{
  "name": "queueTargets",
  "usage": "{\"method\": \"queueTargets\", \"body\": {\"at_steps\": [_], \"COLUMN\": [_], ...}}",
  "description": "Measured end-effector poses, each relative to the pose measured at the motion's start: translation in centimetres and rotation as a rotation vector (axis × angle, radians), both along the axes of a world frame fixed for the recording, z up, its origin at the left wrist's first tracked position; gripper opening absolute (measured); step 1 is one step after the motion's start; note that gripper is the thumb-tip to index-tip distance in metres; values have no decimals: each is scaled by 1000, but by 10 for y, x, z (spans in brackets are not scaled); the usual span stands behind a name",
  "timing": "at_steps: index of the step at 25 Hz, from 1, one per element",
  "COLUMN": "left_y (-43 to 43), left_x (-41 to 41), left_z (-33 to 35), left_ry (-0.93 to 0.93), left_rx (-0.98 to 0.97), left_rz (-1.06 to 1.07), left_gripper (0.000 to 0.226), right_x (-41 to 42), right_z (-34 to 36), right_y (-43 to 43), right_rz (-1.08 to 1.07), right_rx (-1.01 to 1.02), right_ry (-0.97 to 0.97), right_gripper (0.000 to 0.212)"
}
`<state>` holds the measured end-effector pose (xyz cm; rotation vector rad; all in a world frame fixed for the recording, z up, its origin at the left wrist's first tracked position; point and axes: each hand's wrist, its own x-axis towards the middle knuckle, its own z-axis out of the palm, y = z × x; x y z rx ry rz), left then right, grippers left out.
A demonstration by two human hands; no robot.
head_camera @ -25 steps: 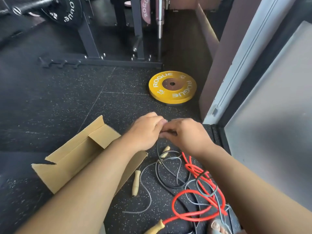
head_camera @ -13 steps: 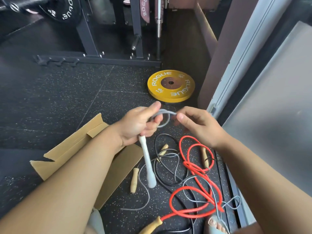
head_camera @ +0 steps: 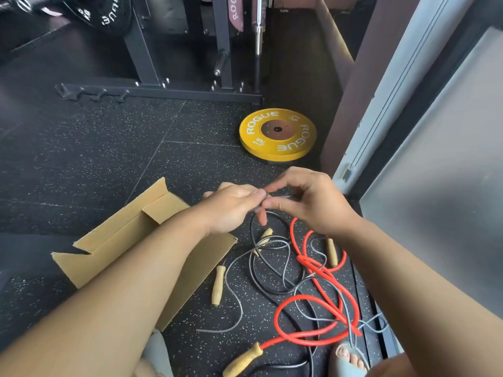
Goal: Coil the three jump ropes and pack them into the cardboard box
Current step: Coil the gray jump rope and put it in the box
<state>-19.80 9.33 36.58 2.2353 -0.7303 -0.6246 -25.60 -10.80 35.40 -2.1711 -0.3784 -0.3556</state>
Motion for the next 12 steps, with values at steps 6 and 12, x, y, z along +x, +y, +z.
{"method": "queueTargets", "body": {"at_steps": [6, 12], "left_y": [-1, 1], "left_x": [-3, -7], "left_z": [7, 12], "left_ry": [175, 388], "left_rx": [-287, -442], "left_rz": [-29, 104], "left_gripper": [54, 52], "right_x": [3, -1], "right_z": [-1, 12], "right_y": [2, 10], "right_rz": [15, 89], "right_rx": [4, 350], "right_ry": [19, 426], "right_gripper": [19, 27]}}
